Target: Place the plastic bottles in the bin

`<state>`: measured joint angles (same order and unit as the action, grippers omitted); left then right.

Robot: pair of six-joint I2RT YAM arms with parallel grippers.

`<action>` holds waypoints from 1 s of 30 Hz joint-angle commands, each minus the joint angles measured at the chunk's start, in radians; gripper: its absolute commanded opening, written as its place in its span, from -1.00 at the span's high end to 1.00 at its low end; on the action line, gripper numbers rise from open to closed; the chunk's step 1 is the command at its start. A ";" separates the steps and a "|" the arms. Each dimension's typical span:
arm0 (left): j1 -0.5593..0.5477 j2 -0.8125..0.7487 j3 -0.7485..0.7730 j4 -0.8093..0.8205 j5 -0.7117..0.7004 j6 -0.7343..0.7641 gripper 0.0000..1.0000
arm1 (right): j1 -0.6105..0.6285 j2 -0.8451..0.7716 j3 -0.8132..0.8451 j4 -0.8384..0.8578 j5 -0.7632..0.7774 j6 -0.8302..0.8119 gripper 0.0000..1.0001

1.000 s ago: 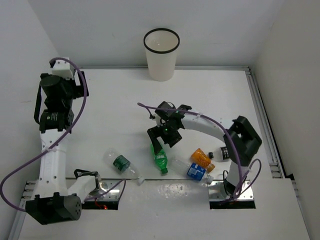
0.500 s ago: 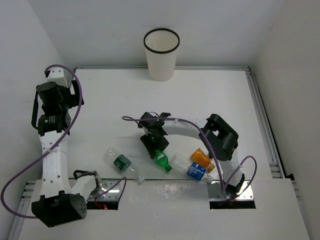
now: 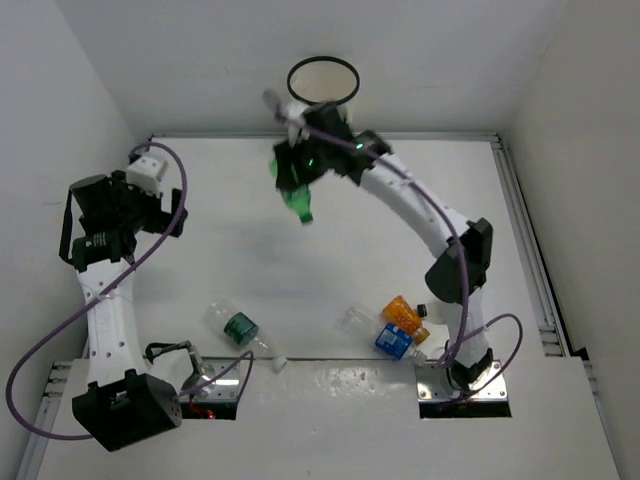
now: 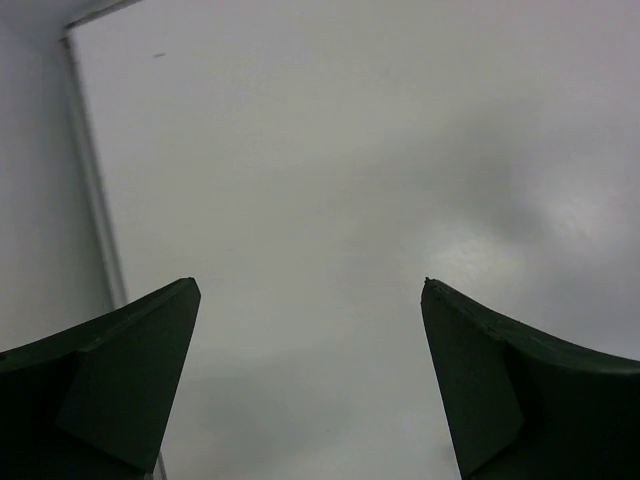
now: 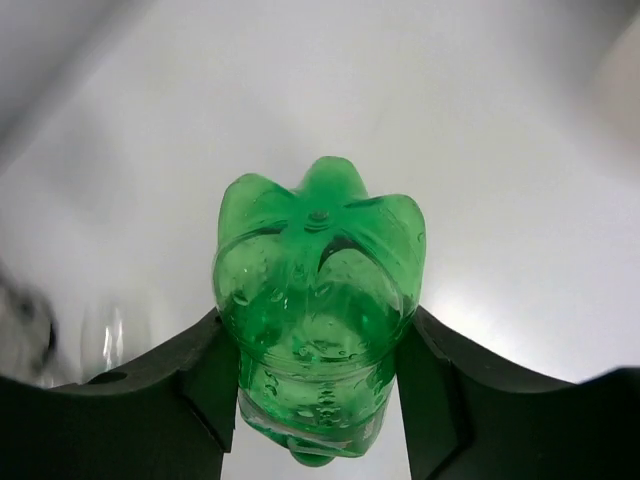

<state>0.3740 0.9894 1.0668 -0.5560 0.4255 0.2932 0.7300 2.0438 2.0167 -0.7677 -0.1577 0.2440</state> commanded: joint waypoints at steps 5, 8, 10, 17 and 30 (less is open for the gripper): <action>-0.127 0.060 0.016 -0.459 0.433 0.762 -1.00 | -0.250 -0.097 0.119 0.879 0.142 -0.057 1.00; -0.176 0.095 0.006 -0.507 0.433 0.837 -0.94 | -0.267 -0.039 0.137 1.046 0.199 -0.110 1.00; -0.190 0.123 0.005 -0.507 0.433 0.846 -0.92 | -0.290 0.077 0.221 1.116 0.224 -0.114 1.00; -0.190 0.132 0.005 -0.640 0.444 1.026 -0.87 | -0.336 0.396 0.375 1.484 0.230 -0.146 1.00; -0.251 0.089 0.018 -0.746 0.340 1.124 -0.96 | -0.374 0.486 0.309 1.561 0.304 -0.141 0.13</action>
<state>0.1665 1.1187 1.0634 -1.2743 0.7742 1.3586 0.3634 2.6022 2.2967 0.6724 0.1238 0.0841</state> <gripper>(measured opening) 0.975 0.538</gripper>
